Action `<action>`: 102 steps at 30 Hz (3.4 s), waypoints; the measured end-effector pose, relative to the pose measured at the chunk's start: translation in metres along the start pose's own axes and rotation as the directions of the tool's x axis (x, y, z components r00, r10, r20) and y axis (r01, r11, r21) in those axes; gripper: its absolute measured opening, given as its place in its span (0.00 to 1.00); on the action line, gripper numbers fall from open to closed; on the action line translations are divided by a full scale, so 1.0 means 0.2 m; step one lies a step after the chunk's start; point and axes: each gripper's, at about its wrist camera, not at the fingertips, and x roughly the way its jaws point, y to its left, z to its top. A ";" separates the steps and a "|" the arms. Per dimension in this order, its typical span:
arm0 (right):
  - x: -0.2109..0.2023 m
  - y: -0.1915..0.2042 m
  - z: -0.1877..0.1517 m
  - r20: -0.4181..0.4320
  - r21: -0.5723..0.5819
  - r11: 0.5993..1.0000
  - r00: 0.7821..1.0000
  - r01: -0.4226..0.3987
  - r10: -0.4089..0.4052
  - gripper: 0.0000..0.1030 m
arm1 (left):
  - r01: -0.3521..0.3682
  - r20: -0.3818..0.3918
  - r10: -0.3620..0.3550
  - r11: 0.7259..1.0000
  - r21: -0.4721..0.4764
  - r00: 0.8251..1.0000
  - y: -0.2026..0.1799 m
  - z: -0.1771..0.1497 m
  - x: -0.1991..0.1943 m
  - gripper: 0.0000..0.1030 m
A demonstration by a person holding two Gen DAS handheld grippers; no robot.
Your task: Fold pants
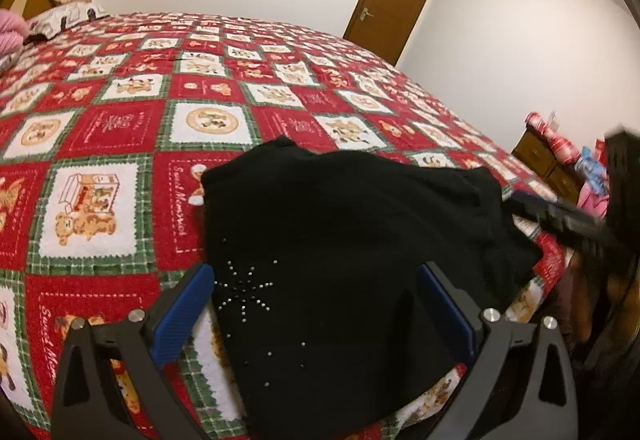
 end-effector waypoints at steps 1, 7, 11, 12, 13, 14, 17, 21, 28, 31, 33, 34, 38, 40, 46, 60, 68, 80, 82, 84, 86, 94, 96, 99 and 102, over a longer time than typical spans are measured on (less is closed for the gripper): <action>0.03 -0.03 0.02 -0.007 0.017 1.000 1.000 0.019 -0.019 0.50 | -0.014 0.003 0.014 1.000 0.015 1.000 -0.01 0.00 0.00 1.00; 0.19 -0.14 0.05 -0.069 0.078 0.997 0.998 0.014 -0.009 0.46 | -0.038 0.001 0.038 0.999 0.030 0.999 0.00 0.00 0.01 1.00; 0.15 -0.14 0.03 -0.052 0.067 0.998 0.998 -0.016 0.020 0.15 | -0.049 0.003 0.049 0.999 0.023 0.999 0.02 0.01 0.02 1.00; 0.14 -0.15 0.03 -0.045 0.067 0.997 0.999 -0.026 0.029 0.13 | -0.048 0.000 0.048 0.999 0.019 0.999 0.03 0.01 0.02 1.00; 0.12 -0.16 0.02 -0.037 0.073 0.997 0.999 -0.031 0.034 0.12 | -0.047 -0.004 0.047 0.999 0.014 0.999 0.03 0.01 0.03 1.00; 0.10 -0.17 0.02 -0.031 0.078 0.997 0.999 -0.031 0.033 0.12 | -0.046 -0.007 0.046 0.999 0.012 0.999 0.03 0.01 0.03 1.00; 0.14 -0.20 -0.01 -0.048 0.095 0.995 0.999 -0.019 0.024 0.11 | -0.047 -0.005 0.047 0.999 0.023 0.999 0.02 0.00 0.04 1.00; 0.18 -0.23 -0.03 -0.044 0.121 0.992 0.999 -0.024 0.029 0.12 | -0.053 -0.009 0.054 0.997 0.052 0.999 0.00 0.00 0.06 1.00; 0.08 -0.32 -0.06 -0.026 0.230 0.969 0.995 -0.088 0.096 0.51 | -0.074 -0.007 0.074 0.996 0.040 0.997 0.05 0.01 0.04 1.00; 0.09 -0.36 -0.11 -0.053 0.278 0.951 0.986 -0.135 0.155 0.51 | -0.065 -0.008 0.066 0.997 0.037 0.998 0.06 0.01 0.04 1.00; 0.10 -0.39 -0.15 -0.055 0.308 0.938 0.981 -0.161 0.186 0.51 | -0.070 -0.011 0.071 0.996 0.051 0.997 0.05 0.01 0.04 1.00; 0.10 -0.40 -0.16 -0.049 0.326 0.929 0.978 -0.176 0.203 0.51 | -0.066 -0.009 0.067 0.996 0.052 0.998 0.06 0.01 0.05 1.00; 0.14 -0.39 -0.18 -0.033 0.358 0.907 0.967 -0.223 0.251 0.51 | -0.051 0.000 0.052 0.997 0.063 0.999 0.07 0.01 0.07 1.00; 0.17 -0.35 -0.20 -0.030 0.336 0.915 0.968 -0.224 0.248 0.52 | -0.060 0.000 0.060 0.995 0.084 0.998 0.05 0.01 0.09 1.00; 0.16 -0.36 -0.20 -0.003 0.348 0.901 0.961 -0.258 0.276 0.50 | -0.036 -0.023 0.037 0.997 0.062 0.999 0.07 0.04 0.10 1.00; 0.03 -0.29 -0.16 0.057 0.265 0.923 0.960 -0.279 0.273 0.26 | 0.162 0.021 -0.161 0.986 -0.045 0.987 0.20 0.03 0.02 0.17; -0.11 -0.23 -0.10 0.115 0.234 0.922 0.951 -0.307 0.287 0.25 | 0.200 0.071 -0.195 0.977 -0.071 0.978 0.21 0.05 -0.08 0.11; 0.11 0.19 0.36 0.093 0.097 0.899 0.903 -0.428 0.420 0.25 | 0.115 0.199 -0.091 0.987 -0.113 0.976 0.52 0.21 -0.39 0.10; 0.20 0.29 0.47 0.079 0.089 0.882 0.886 -0.463 0.457 0.25 | 0.077 0.215 -0.050 0.990 -0.122 0.975 0.61 0.24 -0.45 0.10; 0.30 0.42 0.57 0.065 0.080 0.867 0.870 -0.492 0.488 0.25 | 0.030 0.226 0.000 0.991 -0.128 0.974 0.71 0.28 -0.49 0.10; 0.41 0.53 0.66 0.054 0.083 0.851 0.855 -0.518 0.515 0.24 | -0.016 0.238 0.046 0.991 -0.129 0.970 0.80 0.33 -0.52 0.10; 0.85 0.99 0.90 -0.058 0.093 0.822 0.821 -0.562 0.568 0.24 | -0.174 0.230 0.210 0.970 -0.168 0.950 1.21 0.46 -0.57 0.10; 0.97 1.05 0.90 -0.097 0.104 0.828 0.822 -0.552 0.560 0.24 | -0.199 0.206 0.234 0.964 -0.174 0.950 1.28 0.45 -0.52 0.11; 1.13 1.07 0.87 -0.147 0.137 0.832 0.820 -0.537 0.554 0.25 | -0.231 0.152 0.264 0.951 -0.206 0.952 1.39 0.39 -0.43 0.19; 1.23 1.02 0.84 -0.156 0.216 0.823 0.814 -0.525 0.560 0.37 | -0.286 0.092 0.314 0.929 -0.236 0.945 1.44 0.33 -0.36 0.56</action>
